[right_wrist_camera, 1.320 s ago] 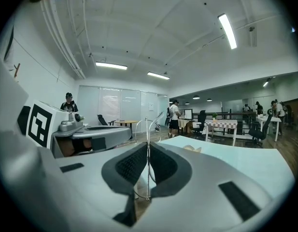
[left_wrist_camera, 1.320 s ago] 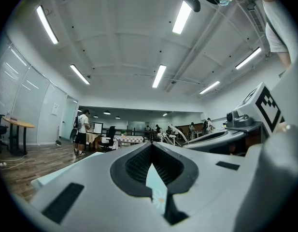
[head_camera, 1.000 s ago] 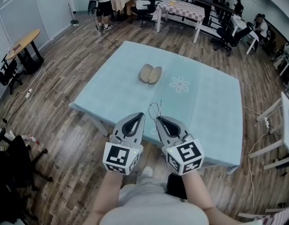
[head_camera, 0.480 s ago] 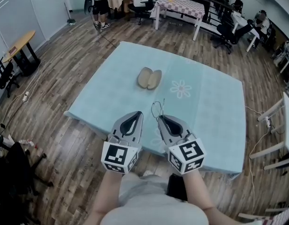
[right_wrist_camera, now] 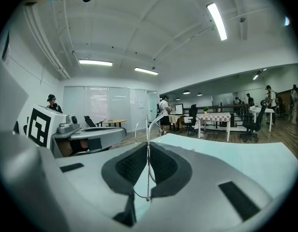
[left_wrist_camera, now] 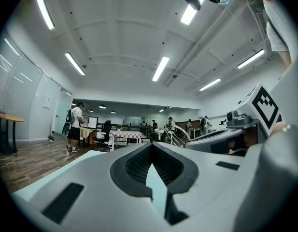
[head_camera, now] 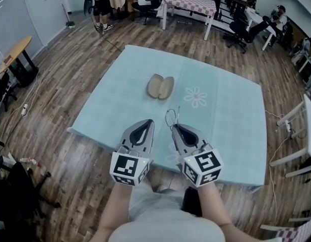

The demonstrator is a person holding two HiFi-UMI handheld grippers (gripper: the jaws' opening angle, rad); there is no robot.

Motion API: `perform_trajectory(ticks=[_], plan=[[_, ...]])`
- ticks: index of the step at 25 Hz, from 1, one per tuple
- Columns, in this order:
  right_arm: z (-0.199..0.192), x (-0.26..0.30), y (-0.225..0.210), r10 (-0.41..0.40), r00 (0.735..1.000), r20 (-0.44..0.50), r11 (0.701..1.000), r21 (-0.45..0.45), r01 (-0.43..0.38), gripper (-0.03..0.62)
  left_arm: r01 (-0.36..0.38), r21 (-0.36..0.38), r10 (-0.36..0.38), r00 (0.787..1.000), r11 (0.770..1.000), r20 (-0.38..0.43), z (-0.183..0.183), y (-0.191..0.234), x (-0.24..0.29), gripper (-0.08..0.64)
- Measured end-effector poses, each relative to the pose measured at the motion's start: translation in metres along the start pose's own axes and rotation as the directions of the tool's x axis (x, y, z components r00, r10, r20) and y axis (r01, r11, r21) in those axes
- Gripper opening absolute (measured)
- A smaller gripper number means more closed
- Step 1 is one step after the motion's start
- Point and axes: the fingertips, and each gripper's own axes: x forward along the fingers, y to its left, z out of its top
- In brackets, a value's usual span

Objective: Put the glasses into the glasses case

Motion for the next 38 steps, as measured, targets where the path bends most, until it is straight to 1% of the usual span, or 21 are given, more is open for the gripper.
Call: perform_trajectory(ticks=[6,10,19,25,31,38], plan=[[0.01,0.034,-0.012,-0.061,0.998,0.006,0.998,0.026,0.061,0.021,0.057,0.001,-0.057,0.998,0.998,-0.007,0.002,0.032,0.027,0.008],[0.008,0.055,-0.02,-0.098,0.995,-0.006,0.994,0.042,0.098,0.021,0.087,-0.011,-0.087,0.996,0.996,-0.02,-0.005,0.054,0.048,0.008],[0.016,0.107,-0.046,-0.184,0.982,-0.029,0.978,0.097,0.186,0.021,0.161,-0.028,-0.163,0.986,0.986,-0.047,-0.006,0.093,0.097,0.008],[0.011,0.14,-0.068,-0.239,0.969,-0.058,0.953,0.175,0.246,0.021,0.22,-0.04,-0.222,0.972,0.975,-0.076,-0.017,0.111,0.128,0.008],[0.006,0.172,-0.09,-0.297,0.949,-0.103,0.926,0.212,0.313,0.021,0.279,-0.051,-0.283,0.952,0.959,-0.114,-0.032,0.126,0.159,0.008],[-0.01,0.202,-0.114,-0.367,0.917,-0.155,0.888,0.236,0.395,0.021,0.35,-0.036,-0.352,0.926,0.936,-0.136,-0.047,0.139,0.196,0.008]])
